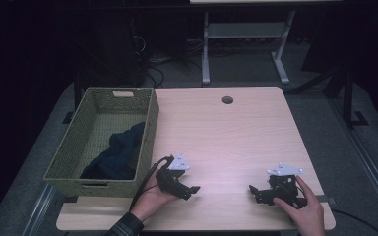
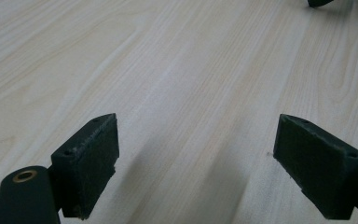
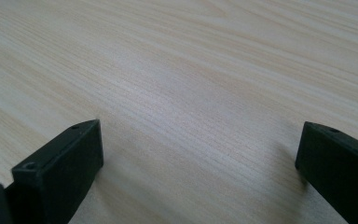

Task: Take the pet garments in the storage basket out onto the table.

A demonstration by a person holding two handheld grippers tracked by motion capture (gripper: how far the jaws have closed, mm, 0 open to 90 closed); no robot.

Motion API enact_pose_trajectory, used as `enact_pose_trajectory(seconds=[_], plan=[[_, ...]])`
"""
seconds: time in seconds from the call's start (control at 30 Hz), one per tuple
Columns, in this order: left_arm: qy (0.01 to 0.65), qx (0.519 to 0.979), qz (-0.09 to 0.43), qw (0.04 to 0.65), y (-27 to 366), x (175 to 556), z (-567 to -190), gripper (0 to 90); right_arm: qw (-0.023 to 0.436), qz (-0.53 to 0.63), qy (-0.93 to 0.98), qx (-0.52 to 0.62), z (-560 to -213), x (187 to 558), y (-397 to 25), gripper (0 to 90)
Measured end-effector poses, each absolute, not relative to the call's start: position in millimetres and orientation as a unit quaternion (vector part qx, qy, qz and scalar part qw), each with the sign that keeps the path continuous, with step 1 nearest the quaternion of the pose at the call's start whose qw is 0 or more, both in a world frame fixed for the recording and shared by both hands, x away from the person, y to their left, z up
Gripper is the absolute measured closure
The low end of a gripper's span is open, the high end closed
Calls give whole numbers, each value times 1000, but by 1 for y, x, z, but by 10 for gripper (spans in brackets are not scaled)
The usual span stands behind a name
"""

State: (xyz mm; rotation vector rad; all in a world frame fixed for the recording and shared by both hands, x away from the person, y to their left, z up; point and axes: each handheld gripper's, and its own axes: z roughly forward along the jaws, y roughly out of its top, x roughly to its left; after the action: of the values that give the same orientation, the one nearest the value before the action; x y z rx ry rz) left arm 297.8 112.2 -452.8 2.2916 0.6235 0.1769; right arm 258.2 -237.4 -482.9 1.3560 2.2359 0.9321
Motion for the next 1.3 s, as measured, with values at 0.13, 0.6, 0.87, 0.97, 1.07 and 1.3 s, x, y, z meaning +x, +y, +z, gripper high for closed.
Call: enact_pose_trajectory(seconds=[0.13,0.6,0.87,0.97,1.07,1.3], plan=[[246,890,73,378,112,299,-446,136,182,330,792,480,-483,258,-237,4],[236,893,74,376,110,302,-428,138,180,330,791,482,-483,259,-237,4],[235,893,74,376,109,303,-417,137,182,330,792,481,-483,259,-237,4],[239,891,73,380,109,305,-413,137,182,330,792,481,-483,259,-237,4],[241,890,74,379,111,306,-408,137,182,330,792,481,-483,259,-237,4],[246,886,67,388,116,309,-397,142,183,331,792,480,-483,259,-237,4]])
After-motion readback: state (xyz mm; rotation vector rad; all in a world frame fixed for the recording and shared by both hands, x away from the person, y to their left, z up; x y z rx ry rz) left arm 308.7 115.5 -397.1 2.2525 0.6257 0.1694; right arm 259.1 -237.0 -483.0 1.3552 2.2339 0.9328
